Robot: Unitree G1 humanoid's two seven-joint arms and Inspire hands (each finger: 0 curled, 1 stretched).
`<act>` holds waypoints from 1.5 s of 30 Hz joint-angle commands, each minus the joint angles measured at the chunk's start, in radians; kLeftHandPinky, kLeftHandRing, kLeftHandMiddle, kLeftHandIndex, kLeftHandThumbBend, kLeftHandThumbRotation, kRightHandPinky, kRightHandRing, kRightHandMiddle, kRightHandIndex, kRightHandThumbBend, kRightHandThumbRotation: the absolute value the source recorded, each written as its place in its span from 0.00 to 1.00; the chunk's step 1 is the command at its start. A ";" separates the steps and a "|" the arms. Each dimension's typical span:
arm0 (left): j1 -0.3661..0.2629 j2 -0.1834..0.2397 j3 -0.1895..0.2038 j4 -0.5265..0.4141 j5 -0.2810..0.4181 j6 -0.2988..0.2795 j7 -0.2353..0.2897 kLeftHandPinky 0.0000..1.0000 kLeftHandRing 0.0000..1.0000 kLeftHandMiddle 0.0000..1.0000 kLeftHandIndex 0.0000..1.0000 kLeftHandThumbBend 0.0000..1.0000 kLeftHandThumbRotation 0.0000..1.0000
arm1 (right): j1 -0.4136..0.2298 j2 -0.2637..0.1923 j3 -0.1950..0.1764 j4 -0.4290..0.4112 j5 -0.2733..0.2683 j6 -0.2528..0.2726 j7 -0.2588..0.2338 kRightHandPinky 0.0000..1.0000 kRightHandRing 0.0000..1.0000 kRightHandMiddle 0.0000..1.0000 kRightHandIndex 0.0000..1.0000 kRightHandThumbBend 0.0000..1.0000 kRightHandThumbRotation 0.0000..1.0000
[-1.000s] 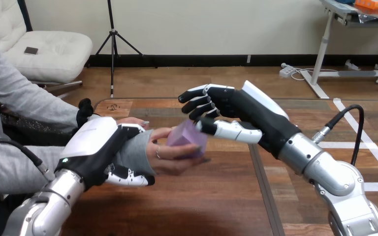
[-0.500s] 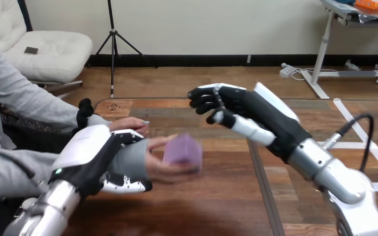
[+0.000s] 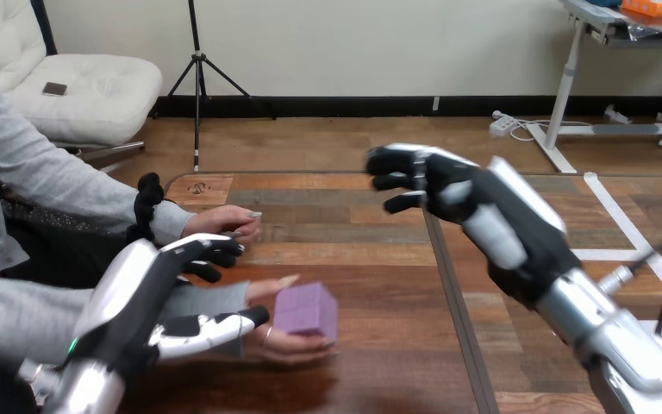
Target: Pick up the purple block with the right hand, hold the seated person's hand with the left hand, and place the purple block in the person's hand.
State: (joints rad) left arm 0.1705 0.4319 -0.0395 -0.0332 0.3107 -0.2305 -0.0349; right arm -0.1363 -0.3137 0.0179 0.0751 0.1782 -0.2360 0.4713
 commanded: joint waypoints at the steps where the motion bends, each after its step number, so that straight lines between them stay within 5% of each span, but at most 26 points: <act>1: 0.021 -0.068 0.041 -0.073 -0.102 -0.115 0.036 0.57 0.70 0.72 0.70 0.70 0.42 | 0.028 0.033 -0.045 -0.075 0.072 0.015 -0.014 0.84 0.85 0.84 0.83 1.00 1.00; 11: 0.093 -0.144 0.058 -0.039 -0.222 -0.291 0.037 0.52 0.66 0.70 0.70 0.56 0.52 | 0.121 0.064 -0.061 -0.122 0.123 0.013 -0.026 0.90 0.87 0.86 0.86 0.97 1.00; 18: 0.131 -0.195 0.045 -0.011 -0.346 -0.376 -0.019 0.55 0.69 0.72 0.70 0.50 0.60 | 0.190 0.087 -0.061 -0.136 0.151 -0.010 -0.012 0.92 0.88 0.87 0.87 0.94 1.00; 26: 0.183 -0.216 0.033 -0.033 -0.417 -0.376 -0.083 0.68 0.78 0.78 0.74 0.45 0.74 | 0.252 0.113 -0.056 -0.122 0.156 -0.072 0.009 0.91 0.87 0.88 0.87 0.91 1.00; 45: 0.289 -0.270 0.018 -0.076 -0.479 -0.408 -0.151 0.82 0.83 0.81 0.79 0.34 0.87 | 0.426 0.153 -0.028 -0.226 0.156 -0.056 -0.018 0.91 0.88 0.88 0.87 0.90 1.00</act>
State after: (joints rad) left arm 0.4743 0.1882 -0.0108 -0.0425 -0.1309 -0.6021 -0.1702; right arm 0.2934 -0.1805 -0.0158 -0.0678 0.3164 -0.2830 0.4572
